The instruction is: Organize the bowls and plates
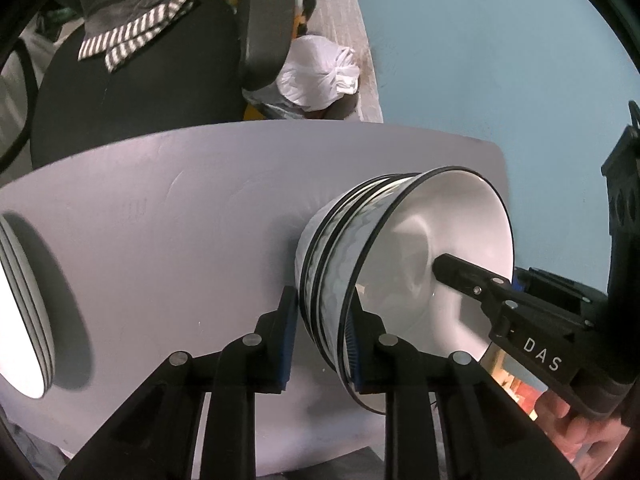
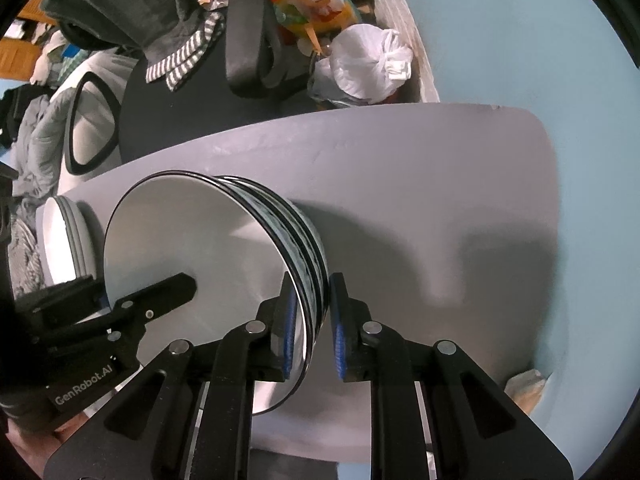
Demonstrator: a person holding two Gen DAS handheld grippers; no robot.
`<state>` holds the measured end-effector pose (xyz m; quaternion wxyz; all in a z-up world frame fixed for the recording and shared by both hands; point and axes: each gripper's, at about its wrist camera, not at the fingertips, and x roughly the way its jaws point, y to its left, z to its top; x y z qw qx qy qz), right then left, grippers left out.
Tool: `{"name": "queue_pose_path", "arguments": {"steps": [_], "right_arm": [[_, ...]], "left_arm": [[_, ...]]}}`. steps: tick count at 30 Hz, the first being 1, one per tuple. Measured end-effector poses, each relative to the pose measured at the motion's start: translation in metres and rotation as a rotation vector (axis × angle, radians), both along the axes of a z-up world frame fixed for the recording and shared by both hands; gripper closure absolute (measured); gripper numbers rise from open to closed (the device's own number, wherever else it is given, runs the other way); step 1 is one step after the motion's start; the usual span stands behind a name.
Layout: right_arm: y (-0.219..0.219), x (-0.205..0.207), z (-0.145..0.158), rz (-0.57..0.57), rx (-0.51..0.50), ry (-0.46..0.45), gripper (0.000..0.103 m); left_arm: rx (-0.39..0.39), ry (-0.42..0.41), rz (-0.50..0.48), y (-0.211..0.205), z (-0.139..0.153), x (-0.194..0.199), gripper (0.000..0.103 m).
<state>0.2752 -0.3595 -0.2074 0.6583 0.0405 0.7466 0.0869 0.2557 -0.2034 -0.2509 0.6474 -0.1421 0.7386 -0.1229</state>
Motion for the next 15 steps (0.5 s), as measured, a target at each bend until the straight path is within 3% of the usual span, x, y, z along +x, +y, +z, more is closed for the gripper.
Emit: {"name": "queue_pose_path", "arguments": {"steps": [15], "right_arm": [[0.033, -0.011, 0.003, 0.050, -0.014, 0.002, 0.089]], "left_arm": [[0.018, -0.006, 0.015, 0.030, 0.006, -0.020, 0.082]]}}
